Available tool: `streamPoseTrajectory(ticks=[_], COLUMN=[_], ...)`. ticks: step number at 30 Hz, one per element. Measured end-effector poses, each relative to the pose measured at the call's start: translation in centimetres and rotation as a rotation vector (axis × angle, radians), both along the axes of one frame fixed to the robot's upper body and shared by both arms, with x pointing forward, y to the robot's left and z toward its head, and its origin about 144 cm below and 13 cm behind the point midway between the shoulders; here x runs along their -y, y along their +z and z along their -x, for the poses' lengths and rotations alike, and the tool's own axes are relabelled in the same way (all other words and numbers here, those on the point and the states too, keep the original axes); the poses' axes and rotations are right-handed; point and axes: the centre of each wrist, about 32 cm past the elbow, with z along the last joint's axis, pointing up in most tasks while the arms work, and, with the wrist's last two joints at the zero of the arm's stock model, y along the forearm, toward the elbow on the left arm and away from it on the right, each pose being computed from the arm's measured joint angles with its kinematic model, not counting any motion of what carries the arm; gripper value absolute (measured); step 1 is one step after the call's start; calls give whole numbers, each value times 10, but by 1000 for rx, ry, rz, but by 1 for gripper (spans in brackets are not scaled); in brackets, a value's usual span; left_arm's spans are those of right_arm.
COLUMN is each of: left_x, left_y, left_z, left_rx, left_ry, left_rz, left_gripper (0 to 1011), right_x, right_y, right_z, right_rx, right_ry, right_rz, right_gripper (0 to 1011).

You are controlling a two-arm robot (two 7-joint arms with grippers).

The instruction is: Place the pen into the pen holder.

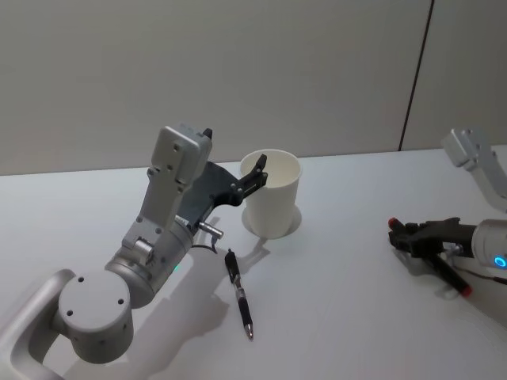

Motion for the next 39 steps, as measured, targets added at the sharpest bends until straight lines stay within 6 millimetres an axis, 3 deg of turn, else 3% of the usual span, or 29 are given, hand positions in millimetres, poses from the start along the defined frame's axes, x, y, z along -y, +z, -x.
streamPoseTrajectory(ticks=[23,39], left_x=[0,0], left_y=[0,0], left_z=[0,0], left_rx=[0,0], left_ry=[0,0], left_rz=[0,0], left_gripper=[1001,1001], right_x=[0,0], right_y=[0,0], right_z=[0,0], right_rx=[-1,0], right_ry=[0,0], right_rz=[0,0], right_gripper=[203,192])
